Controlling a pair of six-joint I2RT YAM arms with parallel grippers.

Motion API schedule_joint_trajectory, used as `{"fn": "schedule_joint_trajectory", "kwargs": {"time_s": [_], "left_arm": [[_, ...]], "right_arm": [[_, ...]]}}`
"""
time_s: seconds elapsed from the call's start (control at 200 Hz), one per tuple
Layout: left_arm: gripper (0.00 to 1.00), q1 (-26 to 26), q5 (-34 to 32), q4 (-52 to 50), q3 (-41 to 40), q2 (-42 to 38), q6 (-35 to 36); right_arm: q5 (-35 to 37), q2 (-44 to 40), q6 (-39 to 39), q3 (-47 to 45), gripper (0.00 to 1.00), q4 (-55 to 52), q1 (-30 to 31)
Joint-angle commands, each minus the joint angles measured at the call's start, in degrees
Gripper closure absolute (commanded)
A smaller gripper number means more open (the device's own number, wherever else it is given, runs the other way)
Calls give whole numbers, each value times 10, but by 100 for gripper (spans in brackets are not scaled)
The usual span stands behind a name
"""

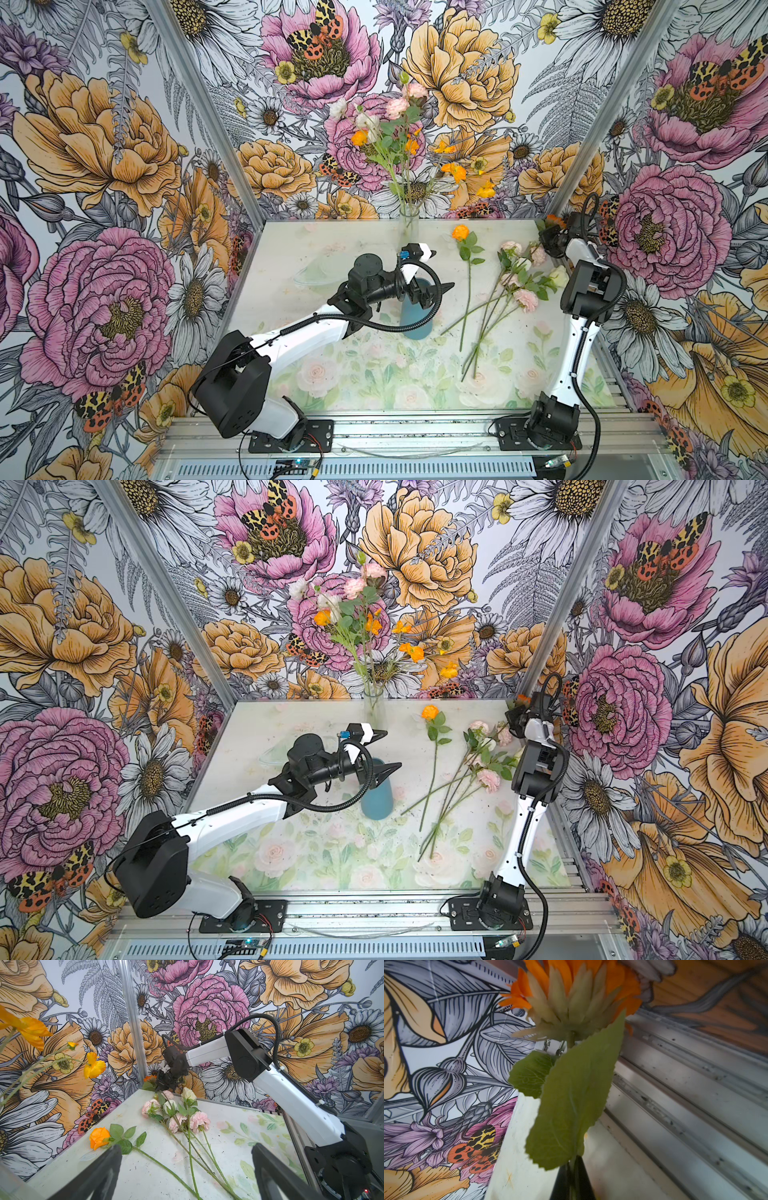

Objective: Arrange flowers in a vase
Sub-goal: Pick up the flower from the flowers.

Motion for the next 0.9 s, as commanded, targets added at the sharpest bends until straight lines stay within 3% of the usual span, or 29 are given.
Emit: {"fn": "schedule_joint_trajectory", "kwargs": {"time_s": [0.0, 0.42, 0.57, 0.645, 0.756, 0.896], "left_arm": [[1, -12, 6, 11, 1, -14, 0], [1, -36, -51, -28, -37, -105, 11], [1, -34, -105, -177, 6, -152, 37], [1, -31, -135, -246, 25, -173, 31], [1, -13, -136, -319, 29, -207, -10], [1, 15, -82, -392, 25, -249, -82]], "right_arm": [[-1, -43, -14, 13, 100, -2, 10], [-8, -209, -81, -14, 100, -2, 67], [10, -351, -142, -123, 100, 3, 114], [57, -439, -200, -187, 100, 3, 158], [140, -562, -241, -271, 100, 6, 219], [145, -677, -268, -342, 100, 52, 297]]}}
